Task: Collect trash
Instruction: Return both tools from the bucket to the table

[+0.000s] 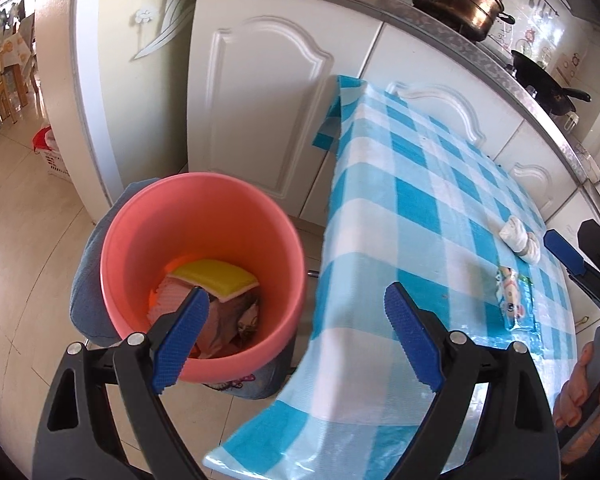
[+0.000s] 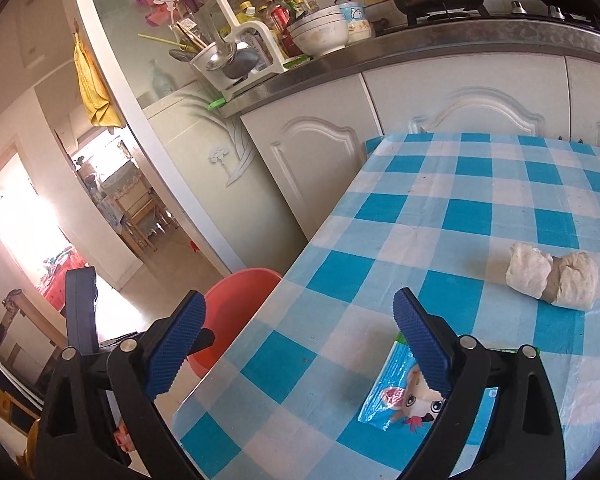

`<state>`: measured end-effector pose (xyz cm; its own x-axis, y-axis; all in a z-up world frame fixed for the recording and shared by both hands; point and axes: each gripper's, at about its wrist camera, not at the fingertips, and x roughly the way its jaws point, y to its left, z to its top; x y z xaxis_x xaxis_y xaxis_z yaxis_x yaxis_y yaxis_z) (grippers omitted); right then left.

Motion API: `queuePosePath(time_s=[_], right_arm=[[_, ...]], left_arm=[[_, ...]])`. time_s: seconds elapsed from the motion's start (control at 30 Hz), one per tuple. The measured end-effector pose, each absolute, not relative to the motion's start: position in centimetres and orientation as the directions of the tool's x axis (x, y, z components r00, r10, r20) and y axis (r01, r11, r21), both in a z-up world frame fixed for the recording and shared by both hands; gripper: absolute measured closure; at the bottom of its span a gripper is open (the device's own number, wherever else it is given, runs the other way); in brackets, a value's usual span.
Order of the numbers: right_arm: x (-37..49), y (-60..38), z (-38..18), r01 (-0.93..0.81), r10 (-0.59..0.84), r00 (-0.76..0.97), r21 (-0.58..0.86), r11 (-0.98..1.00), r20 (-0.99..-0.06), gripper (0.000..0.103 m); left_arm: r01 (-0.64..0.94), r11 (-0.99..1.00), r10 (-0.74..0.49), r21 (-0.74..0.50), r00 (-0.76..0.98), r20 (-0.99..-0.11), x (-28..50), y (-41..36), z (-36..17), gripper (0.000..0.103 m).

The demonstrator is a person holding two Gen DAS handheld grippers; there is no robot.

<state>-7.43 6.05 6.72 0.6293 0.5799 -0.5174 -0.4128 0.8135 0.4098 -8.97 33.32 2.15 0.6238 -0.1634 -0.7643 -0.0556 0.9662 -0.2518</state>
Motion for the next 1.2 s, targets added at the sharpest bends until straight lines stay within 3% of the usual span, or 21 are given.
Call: queuePosePath(time_s=[1.2], right_arm=[[-7.1, -8.2, 4.7, -0.251, 0.525, 0.727, 0.540, 0.804, -0.444, 0.009]], left_arm=[[0.174, 0.969, -0.240, -0.173, 0.524, -0.817, -9.9, 18.5, 3.3, 0.013]])
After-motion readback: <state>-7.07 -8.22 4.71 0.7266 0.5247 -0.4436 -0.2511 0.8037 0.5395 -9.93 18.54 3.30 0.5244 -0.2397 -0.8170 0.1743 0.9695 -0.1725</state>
